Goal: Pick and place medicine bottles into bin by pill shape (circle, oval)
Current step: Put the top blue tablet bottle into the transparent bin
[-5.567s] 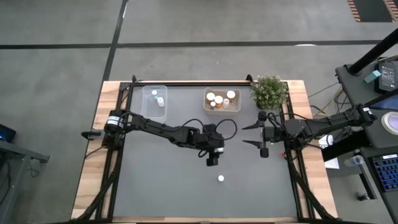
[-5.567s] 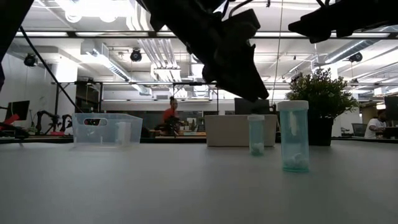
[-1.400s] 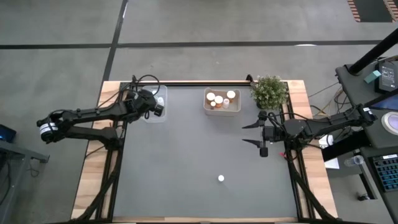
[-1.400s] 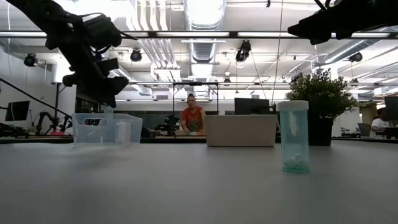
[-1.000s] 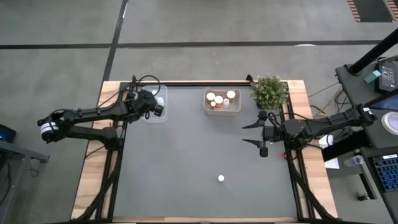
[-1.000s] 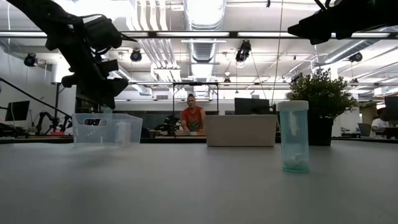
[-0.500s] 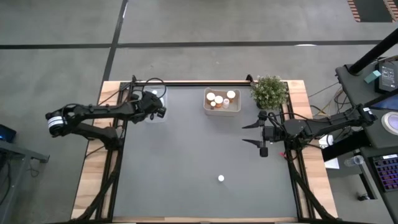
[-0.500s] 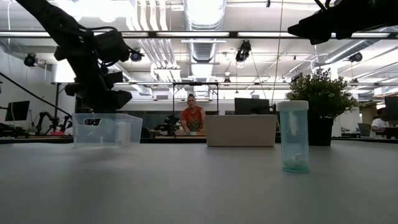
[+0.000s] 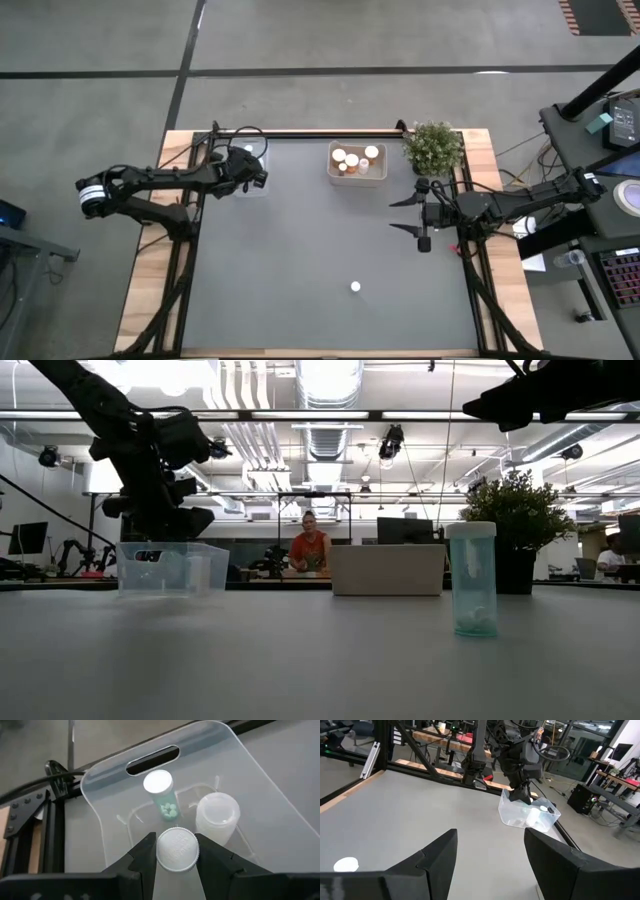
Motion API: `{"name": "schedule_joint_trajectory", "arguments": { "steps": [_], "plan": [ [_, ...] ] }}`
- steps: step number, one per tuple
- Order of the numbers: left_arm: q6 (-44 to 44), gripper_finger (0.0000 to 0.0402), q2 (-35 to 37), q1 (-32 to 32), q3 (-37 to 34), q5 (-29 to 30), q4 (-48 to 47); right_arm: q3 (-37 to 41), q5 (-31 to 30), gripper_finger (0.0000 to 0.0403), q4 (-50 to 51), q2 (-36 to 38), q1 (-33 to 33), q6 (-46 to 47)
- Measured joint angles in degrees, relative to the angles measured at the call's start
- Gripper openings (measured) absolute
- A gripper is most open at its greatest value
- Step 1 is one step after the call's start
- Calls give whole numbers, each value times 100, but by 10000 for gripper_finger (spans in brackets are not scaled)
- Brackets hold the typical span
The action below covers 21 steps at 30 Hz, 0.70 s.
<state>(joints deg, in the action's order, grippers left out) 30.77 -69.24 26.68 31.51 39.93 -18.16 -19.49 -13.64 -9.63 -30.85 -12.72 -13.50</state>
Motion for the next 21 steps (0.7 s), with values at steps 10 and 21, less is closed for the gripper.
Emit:
{"name": "schedule_joint_trajectory", "arguments": {
  "steps": [10,21],
  "plan": [
    [289,101,-165,0,0,74,10,0,2,224,0,0,1,1],
    [340,101,-192,0,0,73,8,0,0,224,0,0,1,-1]
  ]
}}
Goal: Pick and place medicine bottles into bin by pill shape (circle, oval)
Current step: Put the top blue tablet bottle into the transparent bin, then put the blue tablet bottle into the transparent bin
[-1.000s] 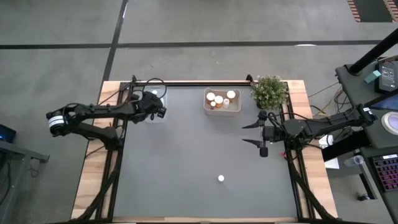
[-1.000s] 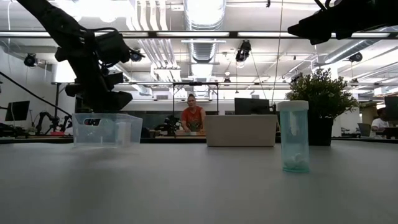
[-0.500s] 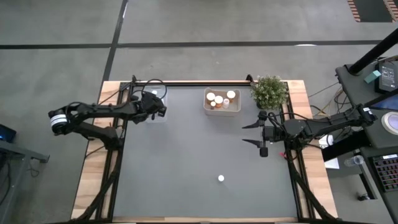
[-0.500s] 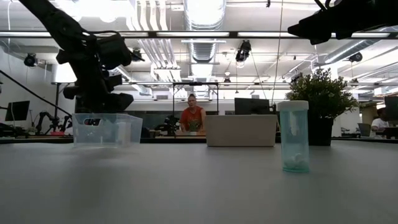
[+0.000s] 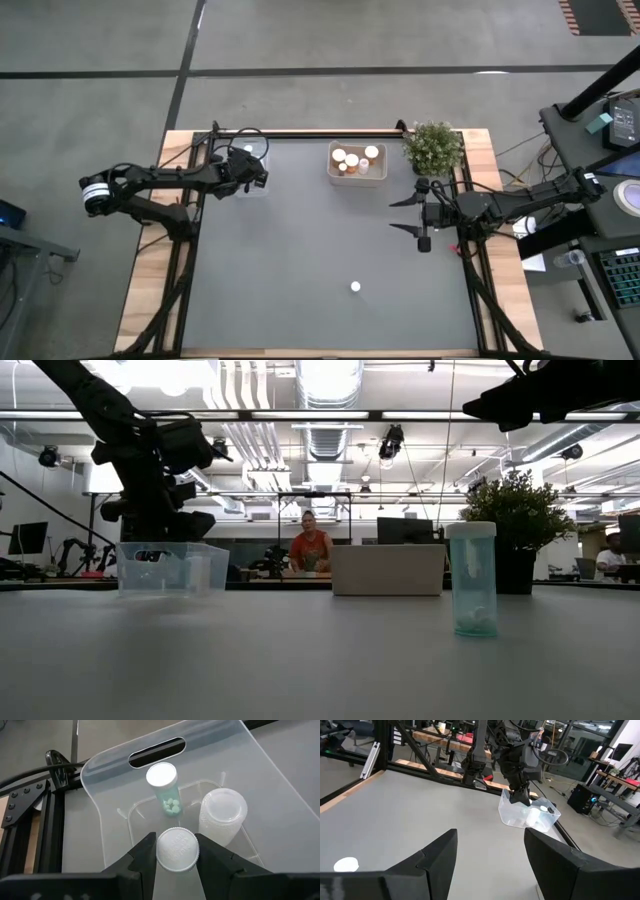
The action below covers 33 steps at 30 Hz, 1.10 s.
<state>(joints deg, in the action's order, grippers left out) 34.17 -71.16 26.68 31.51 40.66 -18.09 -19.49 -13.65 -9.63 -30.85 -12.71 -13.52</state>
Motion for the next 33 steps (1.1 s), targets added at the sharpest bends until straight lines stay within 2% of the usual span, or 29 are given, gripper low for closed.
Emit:
{"name": "schedule_joint_trajectory", "arguments": {
  "steps": [4,15,23,33],
  "plan": [
    [-1,107,0,0,0,0,0,0,0,224,0,0,0,2],
    [-3,164,0,0,0,8,0,0,1,224,0,0,-1,2],
    [-590,168,114,-4,159,3,-100,0,1,224,0,0,-2,2],
    [-1104,169,817,-7,590,-603,-102,0,-2,224,-4,1,-2,2]
  ]
}}
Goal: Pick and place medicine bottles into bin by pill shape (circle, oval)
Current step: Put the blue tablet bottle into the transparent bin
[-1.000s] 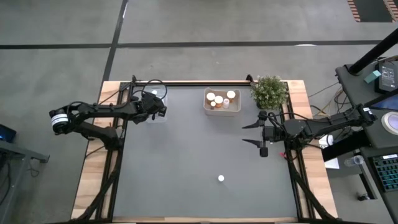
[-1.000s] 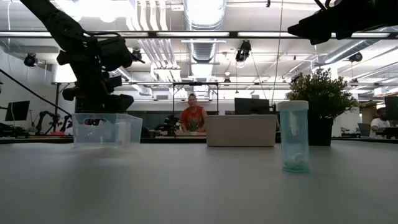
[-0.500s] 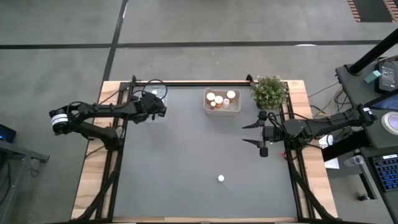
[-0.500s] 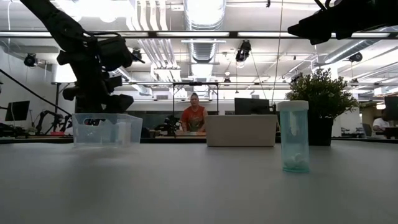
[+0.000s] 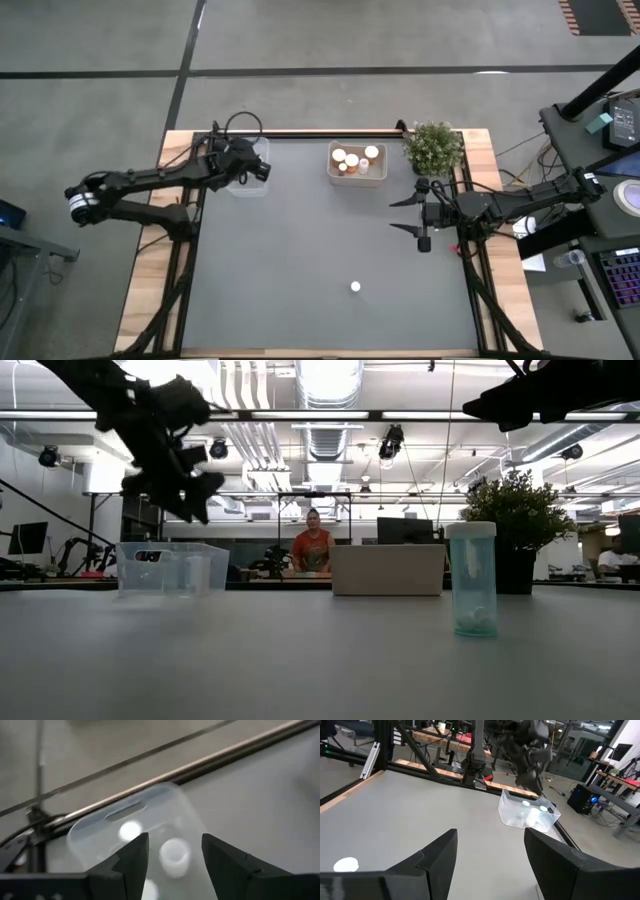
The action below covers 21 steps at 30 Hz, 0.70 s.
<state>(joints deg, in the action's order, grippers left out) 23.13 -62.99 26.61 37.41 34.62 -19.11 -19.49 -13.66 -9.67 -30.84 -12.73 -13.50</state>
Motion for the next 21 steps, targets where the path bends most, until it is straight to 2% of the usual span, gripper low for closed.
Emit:
{"name": "schedule_joint_trajectory", "arguments": {
  "steps": [10,15,21],
  "plan": [
    [-9,169,1080,-75,249,-1692,73,-51,-5,224,-68,0,2,208],
    [-122,169,1500,-408,249,-2027,263,-60,-5,224,-86,0,2,526],
    [-405,169,1571,-1282,157,-2115,959,-29,10,224,-32,1,-2,1126]
  ]
}}
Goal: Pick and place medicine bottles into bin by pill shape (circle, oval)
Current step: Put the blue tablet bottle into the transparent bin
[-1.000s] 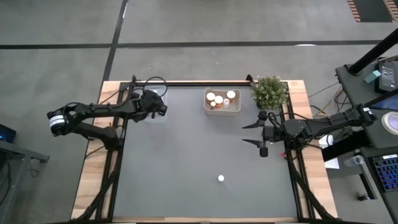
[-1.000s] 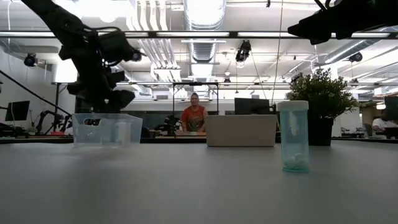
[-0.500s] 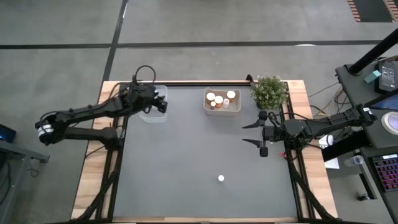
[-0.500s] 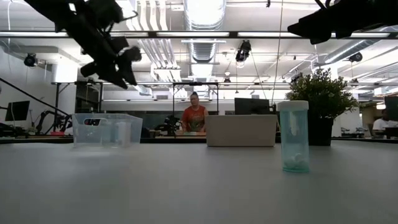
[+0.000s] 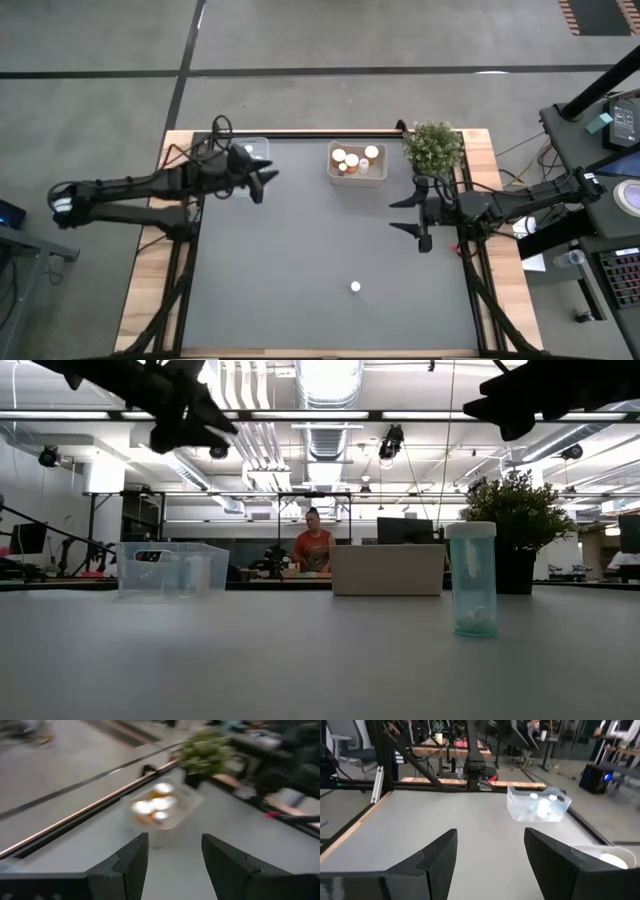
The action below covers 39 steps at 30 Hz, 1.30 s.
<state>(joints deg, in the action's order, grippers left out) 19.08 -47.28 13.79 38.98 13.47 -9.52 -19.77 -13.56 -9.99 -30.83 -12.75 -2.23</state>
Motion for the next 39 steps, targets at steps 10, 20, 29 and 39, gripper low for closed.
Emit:
{"name": "schedule_joint_trajectory", "arguments": {
  "steps": [10,20,29,39],
  "plan": [
    [-333,169,-714,-1445,45,-4,1425,76,11,224,-276,-272,-312,149],
    [-624,169,-1800,-2162,739,92,1999,160,816,224,-1608,-453,-487,-1092],
    [-656,169,-3081,-2661,1739,100,2058,482,1099,224,-1568,289,-487,-1367],
    [-1515,169,-4385,-3186,3141,114,1709,679,1069,224,-1609,752,-487,-1332]
  ]
}}
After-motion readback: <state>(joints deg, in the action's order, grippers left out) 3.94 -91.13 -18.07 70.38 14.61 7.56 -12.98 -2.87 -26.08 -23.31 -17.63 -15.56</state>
